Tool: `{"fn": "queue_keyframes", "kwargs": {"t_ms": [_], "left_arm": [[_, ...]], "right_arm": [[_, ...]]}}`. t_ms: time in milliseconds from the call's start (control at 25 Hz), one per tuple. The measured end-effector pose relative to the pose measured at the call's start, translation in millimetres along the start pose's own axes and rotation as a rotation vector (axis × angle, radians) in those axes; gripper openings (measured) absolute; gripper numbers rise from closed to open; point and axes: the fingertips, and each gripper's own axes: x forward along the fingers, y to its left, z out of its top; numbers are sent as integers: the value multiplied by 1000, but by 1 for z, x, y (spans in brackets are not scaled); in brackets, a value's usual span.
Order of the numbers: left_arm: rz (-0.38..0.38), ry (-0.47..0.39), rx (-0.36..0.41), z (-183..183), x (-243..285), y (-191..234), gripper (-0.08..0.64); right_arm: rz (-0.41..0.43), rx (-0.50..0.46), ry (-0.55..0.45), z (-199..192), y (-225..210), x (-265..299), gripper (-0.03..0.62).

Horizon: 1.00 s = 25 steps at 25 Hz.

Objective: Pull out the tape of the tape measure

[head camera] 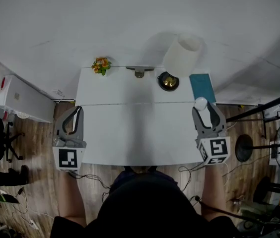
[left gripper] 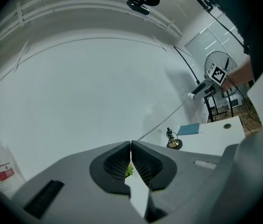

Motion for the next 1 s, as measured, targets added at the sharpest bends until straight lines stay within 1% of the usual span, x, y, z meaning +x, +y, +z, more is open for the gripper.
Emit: {"fn": "queue_keyframes", "kwargs": {"t_ms": [240,400,560,760,880,1000], "left_arm": [[-52,18,-36,-15,13,-24,11],[-87,56,-83,-33,22,-41,11],[-127,62,-105,-58,38,-54,11],[-177,167,-169,-109,52,-83,11],[-196,231,-189,-141,58,-104,11],[-234,318,-210,-180,60,-125,11]], "right_arm": [[25,13,58,-27,11,9,219],[34,60,140,-58,16,12,219],[69,88,221,-96,21,24,219],[96,134,335,-146,33,34,219],[109,153,396,-178,39,40,219],[139,194,476,-214,48,41,221]]}}
